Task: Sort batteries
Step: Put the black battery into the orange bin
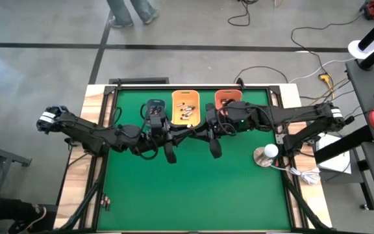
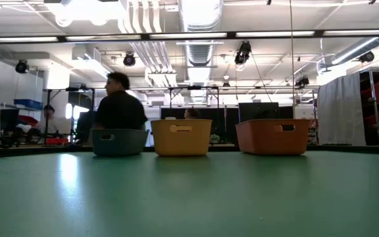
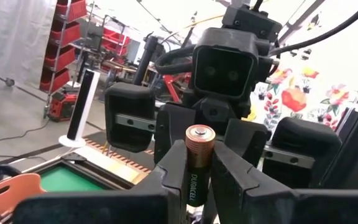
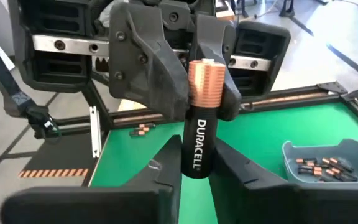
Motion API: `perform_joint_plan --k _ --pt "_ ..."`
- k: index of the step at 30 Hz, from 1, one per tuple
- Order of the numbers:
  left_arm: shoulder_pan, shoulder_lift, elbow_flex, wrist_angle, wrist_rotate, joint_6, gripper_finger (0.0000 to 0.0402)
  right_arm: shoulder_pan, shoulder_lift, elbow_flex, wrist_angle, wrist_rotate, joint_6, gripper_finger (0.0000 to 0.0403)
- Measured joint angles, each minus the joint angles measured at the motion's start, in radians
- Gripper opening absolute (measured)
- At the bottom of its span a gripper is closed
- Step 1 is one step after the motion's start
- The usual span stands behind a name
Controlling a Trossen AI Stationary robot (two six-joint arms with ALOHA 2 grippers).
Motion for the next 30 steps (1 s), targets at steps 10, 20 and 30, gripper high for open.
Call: perform_joint_plan --k 10,20,30 --pt "-0.002 -0.011 0.0 -0.047 -0.013 -0.013 0.006 -0.01 -0.019 0.025 -0.071 0.0 0.024 0.0044" --pt "-0.063 -0.131 0.14 -0.935 -0.168 -0.345 0.0186 -0.18 -0.089 0.111 -0.399 -0.002 0.038 0.0044" --pt "-0.303 -0.073 0.19 -1.565 -0.211 -0.992 0.0231 -0.488 -0.085 -0.03 -0.635 0.0 -0.048 0.0044"
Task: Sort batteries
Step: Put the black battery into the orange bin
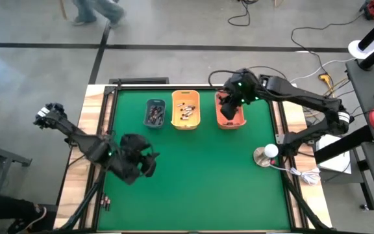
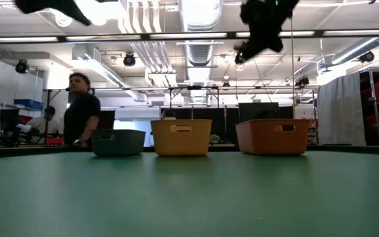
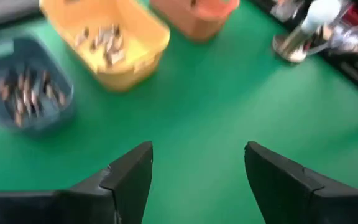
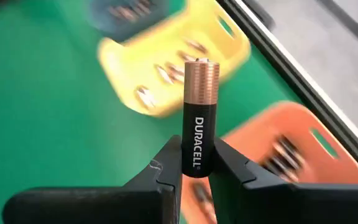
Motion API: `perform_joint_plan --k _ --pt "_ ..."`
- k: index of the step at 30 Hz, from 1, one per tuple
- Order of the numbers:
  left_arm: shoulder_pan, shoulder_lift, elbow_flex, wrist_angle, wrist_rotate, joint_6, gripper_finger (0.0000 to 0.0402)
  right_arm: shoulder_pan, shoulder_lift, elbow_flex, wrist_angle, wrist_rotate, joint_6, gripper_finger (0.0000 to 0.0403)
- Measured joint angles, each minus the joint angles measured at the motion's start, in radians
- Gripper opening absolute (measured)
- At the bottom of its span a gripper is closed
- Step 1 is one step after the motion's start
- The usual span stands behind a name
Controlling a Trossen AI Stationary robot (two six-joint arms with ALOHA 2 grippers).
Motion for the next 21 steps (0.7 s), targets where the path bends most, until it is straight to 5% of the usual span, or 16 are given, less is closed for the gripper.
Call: perform_joint_plan --k 10,16,21 --pt "-0.163 0.063 -0.014 -0.138 0.18 -0.343 0.0232 -0.171 0.09 -0.17 0.0 -0.034 -0.038 0.0044" --pt "-0.169 0.074 -0.007 -0.121 0.172 -0.365 0.0232 -0.176 0.152 -0.155 0.011 -0.037 -0.048 0.0044" --pt "-0.193 0.058 -0.004 -0.071 0.038 -0.307 0.0227 -0.176 0.187 -0.104 -0.035 -0.037 -0.048 0.0044"
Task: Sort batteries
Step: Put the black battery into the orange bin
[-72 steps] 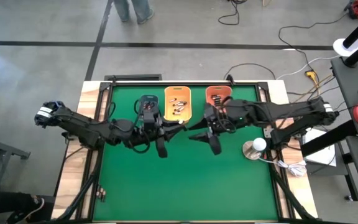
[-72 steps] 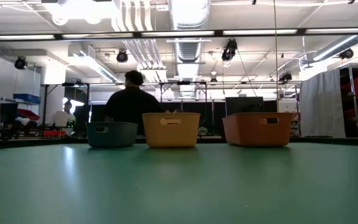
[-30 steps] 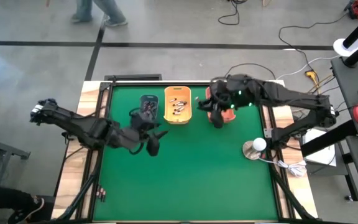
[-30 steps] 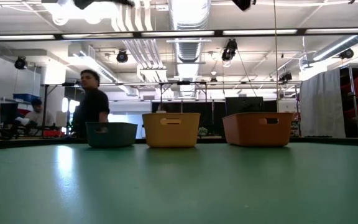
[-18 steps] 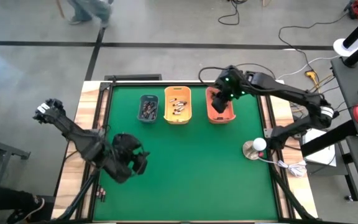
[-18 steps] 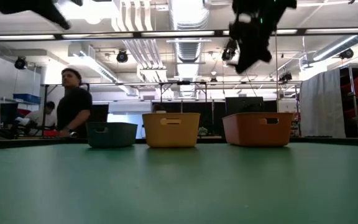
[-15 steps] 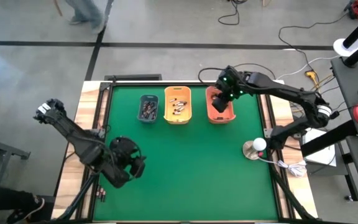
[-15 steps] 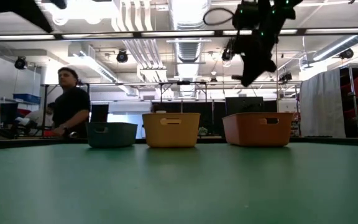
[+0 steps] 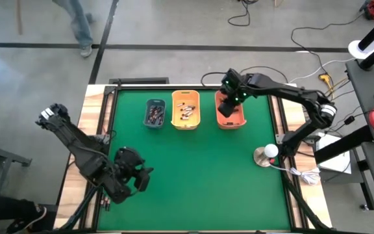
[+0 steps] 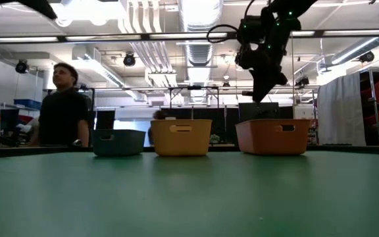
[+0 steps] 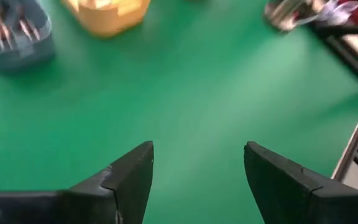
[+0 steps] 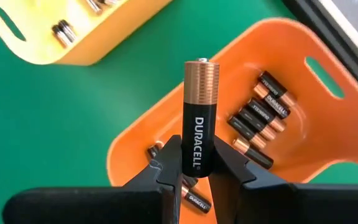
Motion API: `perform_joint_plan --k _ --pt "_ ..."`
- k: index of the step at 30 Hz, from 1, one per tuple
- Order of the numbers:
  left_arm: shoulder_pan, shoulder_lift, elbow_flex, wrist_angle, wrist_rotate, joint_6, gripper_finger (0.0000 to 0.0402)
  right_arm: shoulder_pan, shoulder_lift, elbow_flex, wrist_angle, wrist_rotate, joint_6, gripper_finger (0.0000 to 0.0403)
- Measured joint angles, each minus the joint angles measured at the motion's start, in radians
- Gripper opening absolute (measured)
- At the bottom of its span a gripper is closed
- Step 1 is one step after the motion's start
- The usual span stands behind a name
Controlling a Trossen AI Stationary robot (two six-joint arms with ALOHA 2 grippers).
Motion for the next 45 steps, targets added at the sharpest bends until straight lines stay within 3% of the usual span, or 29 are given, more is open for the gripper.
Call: perform_joint_plan --k 7,13,20,28,34,45 --pt "-0.035 -0.067 0.039 -0.098 -0.136 0.044 0.0214 -0.014 0.0 0.044 -0.038 0.037 -0.012 0.0044" --pt "-0.034 -0.136 -0.032 -0.122 0.007 0.022 0.0212 -0.013 0.0 0.023 -0.047 0.034 -0.012 0.0044" --pt "-0.035 -0.193 -0.208 -0.053 0.216 -0.043 0.0212 -0.02 0.001 0.008 -0.044 0.038 -0.022 0.0044" --pt "-0.035 -0.191 -0.311 0.042 0.222 -0.058 0.0212 -0.018 0.058 0.002 -0.033 0.058 -0.022 0.0044" --pt "-0.035 -0.183 -0.307 0.037 0.271 -0.033 0.0212 -0.022 0.062 0.002 -0.005 0.061 -0.037 0.0044" --pt "-0.027 -0.192 -0.289 0.019 0.237 0.052 0.0204 -0.026 0.073 0.002 0.03 0.063 -0.107 0.0044"
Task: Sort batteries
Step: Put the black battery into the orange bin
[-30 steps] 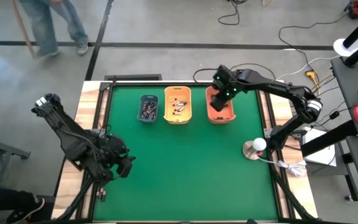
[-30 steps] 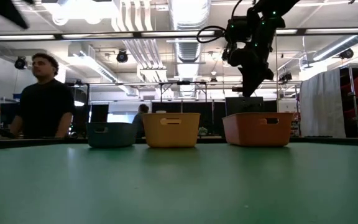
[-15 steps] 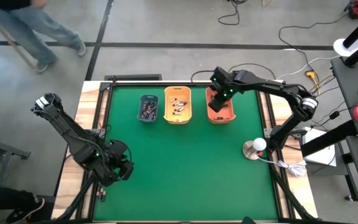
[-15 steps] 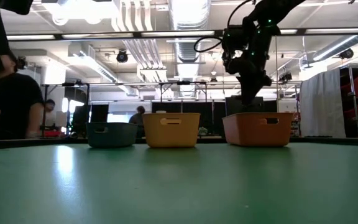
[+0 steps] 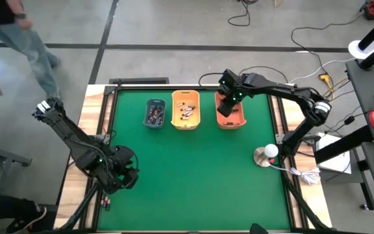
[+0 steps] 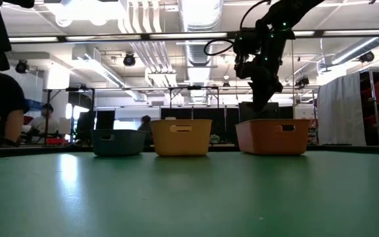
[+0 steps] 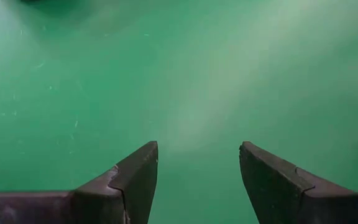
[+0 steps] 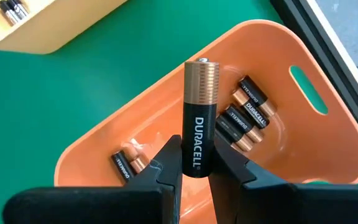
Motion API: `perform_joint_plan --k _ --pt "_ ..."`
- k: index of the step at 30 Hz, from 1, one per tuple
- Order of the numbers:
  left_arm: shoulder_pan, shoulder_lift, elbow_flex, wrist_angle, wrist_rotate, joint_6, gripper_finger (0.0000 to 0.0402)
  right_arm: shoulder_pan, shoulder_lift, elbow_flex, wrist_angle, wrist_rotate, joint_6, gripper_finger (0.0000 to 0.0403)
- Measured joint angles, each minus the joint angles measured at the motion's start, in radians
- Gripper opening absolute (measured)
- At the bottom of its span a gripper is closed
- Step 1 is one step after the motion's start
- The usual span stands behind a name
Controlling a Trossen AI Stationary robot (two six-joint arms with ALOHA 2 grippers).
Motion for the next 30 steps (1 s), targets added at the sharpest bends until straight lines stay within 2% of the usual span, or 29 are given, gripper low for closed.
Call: perform_joint_plan --k 13,23,26,30 --pt "-0.031 -0.019 0.0 -0.023 0.219 -0.034 0.0202 -0.001 0.052 -0.004 0.006 -0.001 -0.062 0.0044" --pt "-0.059 0.033 -0.001 -0.018 0.22 -0.118 0.0202 -0.013 0.126 -0.006 -0.001 -0.001 -0.093 0.0044" --pt "-0.06 0.046 0.001 -0.017 0.239 -0.137 0.0202 -0.013 0.143 -0.01 -0.021 -0.002 -0.2 0.0044" --pt "-0.06 0.053 0.007 -0.045 0.246 -0.13 0.0202 -0.018 0.154 -0.057 -0.03 0.006 -0.501 0.0044"
